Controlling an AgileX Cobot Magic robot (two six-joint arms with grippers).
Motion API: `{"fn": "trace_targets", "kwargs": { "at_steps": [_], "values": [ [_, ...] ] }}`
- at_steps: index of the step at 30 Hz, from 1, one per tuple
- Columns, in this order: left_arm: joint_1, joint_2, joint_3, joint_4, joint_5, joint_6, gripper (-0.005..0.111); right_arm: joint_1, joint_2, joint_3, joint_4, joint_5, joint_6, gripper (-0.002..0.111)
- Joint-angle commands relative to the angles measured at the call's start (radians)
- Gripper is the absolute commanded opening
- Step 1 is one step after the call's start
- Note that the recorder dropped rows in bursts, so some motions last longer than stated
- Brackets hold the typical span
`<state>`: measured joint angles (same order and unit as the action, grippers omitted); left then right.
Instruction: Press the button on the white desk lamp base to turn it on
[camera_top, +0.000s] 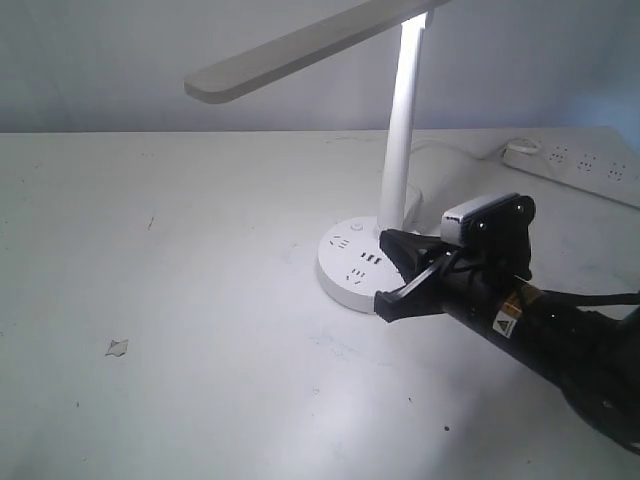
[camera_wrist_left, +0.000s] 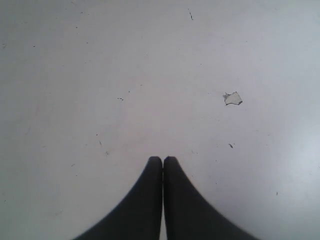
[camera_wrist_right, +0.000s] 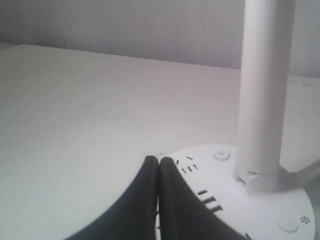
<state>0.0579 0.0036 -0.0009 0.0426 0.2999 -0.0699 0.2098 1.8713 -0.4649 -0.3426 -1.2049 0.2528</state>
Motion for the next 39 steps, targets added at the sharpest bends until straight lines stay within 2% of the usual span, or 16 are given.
{"fn": "trace_targets", "kwargs": {
  "at_steps": [1,24,30,39],
  "values": [
    [0.0,-0.004,0.001,-0.007,0.004,-0.001,0.0,-0.001,-0.007,0.036,0.01,-0.016,-0.022,0.0],
    [0.0,-0.004,0.001,-0.007,0.004,-0.001,0.0,-0.001,-0.018,0.057,0.039,-0.016,-0.04,0.0],
    [0.0,-0.004,0.001,-0.007,0.004,-0.001,0.0,-0.001,-0.136,0.171,0.039,-0.016,-0.04,0.0],
    [0.0,-0.004,0.001,-0.007,0.004,-0.001,0.0,-0.001,-0.49,0.432,0.05,-0.016,-0.04,0.0]
  ]
}}
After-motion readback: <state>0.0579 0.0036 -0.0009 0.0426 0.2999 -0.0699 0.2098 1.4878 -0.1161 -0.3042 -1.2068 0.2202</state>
